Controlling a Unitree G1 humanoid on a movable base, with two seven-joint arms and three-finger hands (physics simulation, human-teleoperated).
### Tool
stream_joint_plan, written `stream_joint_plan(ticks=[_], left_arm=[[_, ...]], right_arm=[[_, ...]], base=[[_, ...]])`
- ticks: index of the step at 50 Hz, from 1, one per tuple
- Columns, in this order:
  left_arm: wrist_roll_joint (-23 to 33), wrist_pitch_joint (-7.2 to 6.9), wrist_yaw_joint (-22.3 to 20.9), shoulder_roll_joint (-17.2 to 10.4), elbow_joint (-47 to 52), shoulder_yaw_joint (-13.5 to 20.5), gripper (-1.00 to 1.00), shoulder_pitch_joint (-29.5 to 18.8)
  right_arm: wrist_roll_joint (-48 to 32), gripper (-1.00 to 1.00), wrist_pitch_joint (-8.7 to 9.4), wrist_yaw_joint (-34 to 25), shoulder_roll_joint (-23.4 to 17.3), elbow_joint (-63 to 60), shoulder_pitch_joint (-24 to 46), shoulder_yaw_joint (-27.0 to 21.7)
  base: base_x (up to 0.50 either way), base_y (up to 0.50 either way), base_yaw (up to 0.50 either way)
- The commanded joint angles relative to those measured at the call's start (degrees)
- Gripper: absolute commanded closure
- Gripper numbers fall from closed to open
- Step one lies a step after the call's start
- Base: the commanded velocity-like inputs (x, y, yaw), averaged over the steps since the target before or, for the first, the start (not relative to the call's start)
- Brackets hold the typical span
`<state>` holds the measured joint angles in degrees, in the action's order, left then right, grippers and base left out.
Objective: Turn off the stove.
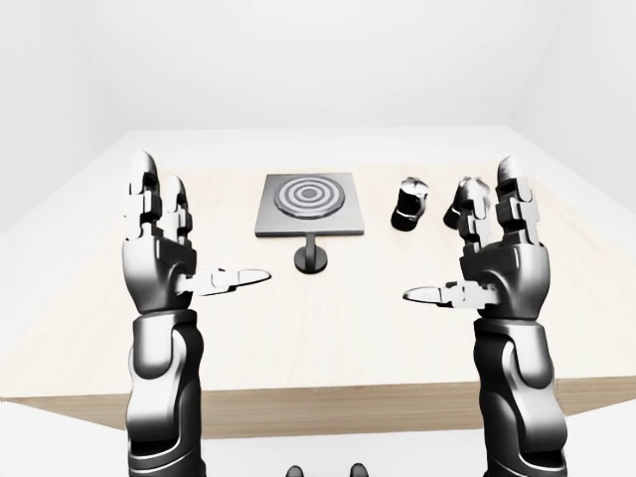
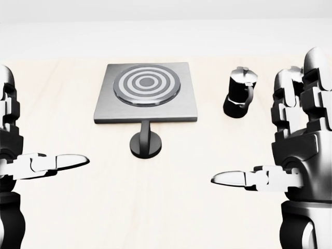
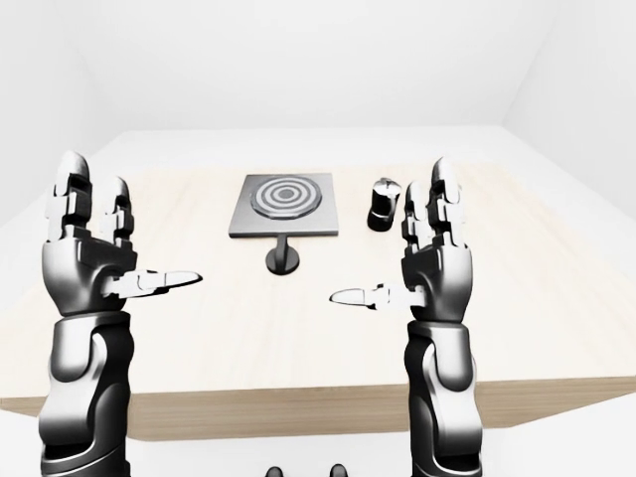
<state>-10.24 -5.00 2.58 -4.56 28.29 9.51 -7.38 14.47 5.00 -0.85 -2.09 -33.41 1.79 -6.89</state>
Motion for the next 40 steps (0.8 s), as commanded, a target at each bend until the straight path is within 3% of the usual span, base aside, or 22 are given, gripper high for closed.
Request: stream_joint_plan(ticks=[1, 21, 40], left_arm=[[-0.25, 0.00, -0.03, -0.33, 0.30, 0.31, -1.00, -0.27], [0.03, 0.00, -0.29, -0.04, 0.73, 0.35, -1.00, 0.82], [0.04, 0.00, -0.39, -0.08, 0.48, 0.51, -1.00, 0.85]], right_arm=[[0.97, -1.00, 0.00, -0.42, 0.04, -0.44, -0.43, 0.01], [2.22, -1.00, 0.00, -1.17, 0.34, -1.36, -1.84, -0.44], [2.69, -1.00, 0.00, -1.30, 0.23, -1.20, -1.82, -0.52]], base=[[0.34, 0.47, 0.00], [0.35, 0.47, 0.00], [0.50, 0.00, 0.00]])
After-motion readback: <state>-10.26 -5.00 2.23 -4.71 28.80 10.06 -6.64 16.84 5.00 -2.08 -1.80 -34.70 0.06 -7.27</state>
